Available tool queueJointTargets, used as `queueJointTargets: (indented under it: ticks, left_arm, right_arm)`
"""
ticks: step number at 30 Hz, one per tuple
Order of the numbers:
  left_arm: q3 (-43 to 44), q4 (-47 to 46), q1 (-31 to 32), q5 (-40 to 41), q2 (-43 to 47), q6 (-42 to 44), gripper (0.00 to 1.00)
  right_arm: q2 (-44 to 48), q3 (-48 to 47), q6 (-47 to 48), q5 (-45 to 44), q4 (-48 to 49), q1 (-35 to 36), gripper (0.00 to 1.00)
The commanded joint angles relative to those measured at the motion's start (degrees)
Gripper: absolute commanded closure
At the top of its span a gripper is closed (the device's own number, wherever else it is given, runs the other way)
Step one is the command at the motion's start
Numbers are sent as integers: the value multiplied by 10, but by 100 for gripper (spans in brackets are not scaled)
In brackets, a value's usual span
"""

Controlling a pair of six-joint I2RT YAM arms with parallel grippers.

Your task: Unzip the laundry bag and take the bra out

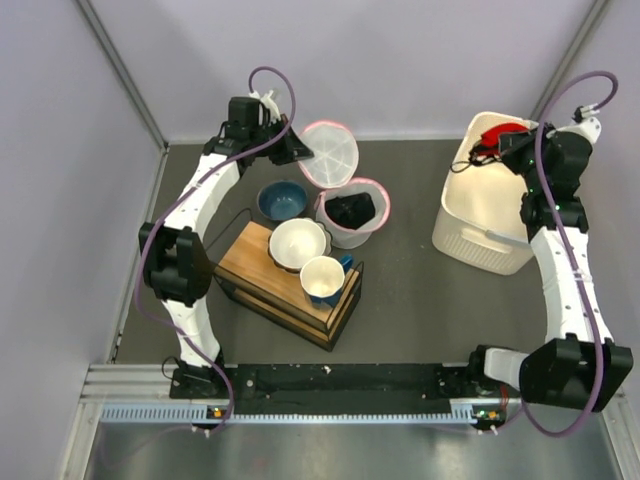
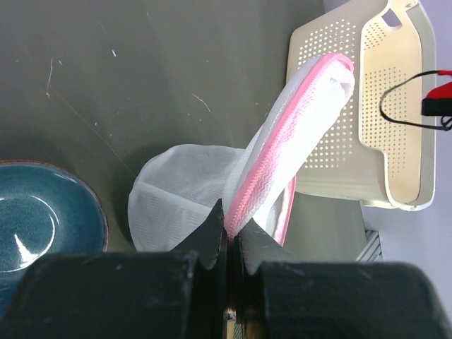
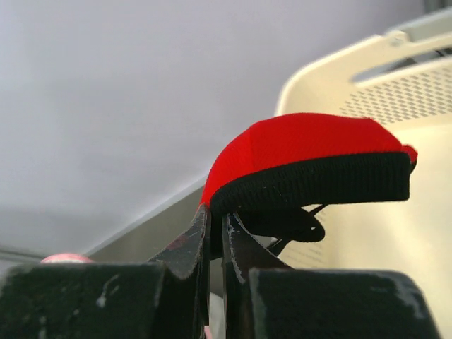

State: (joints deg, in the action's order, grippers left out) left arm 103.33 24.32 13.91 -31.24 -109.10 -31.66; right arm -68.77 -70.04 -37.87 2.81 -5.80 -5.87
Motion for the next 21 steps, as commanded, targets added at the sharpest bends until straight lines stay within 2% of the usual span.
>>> queueJointTargets:
  ticks: [1,2,3,4,5,7,11,15,17,21]
  left_arm:
    - [-7,-26,1,-13,38,-5,100]
    - [-8,-26,1,-13,38,-5,100]
    - [-8,-26,1,-13,38,-4,100]
    - [-8,-26,1,-12,39,-4,100]
    - [-9,-26,1,-8,41,-4,100]
    - [-12,-25,1,-6,43,-1,100]
    - [-12,-25,1,-3,49,2,100]
    - [-12,-29,1,0,49,-1,100]
    - [-14,-29,1,-2,48,-3,100]
    - [-19,-31,1,-3,48,-4,100]
  right_arm:
    - [1,30,-22,1,-8,-43,100]
    - [0,34,-23,-3,-11,-48,100]
    - [-7,32,-26,-10,-30,-49,90]
    - [-9,27,-26,-16,-39,-49,61]
    - [-12,23,-26,-14,-44,-49,47]
    - [-14,13,-24,-6,-48,-49,27]
    - [-7,-5,-7,-7,-55,-31,25]
    - [-11,-33,16,-2,-65,31,28]
    - [-16,-34,28,-3,-67,91,33]
    - [-35,-14,24,-8,-55,203,36]
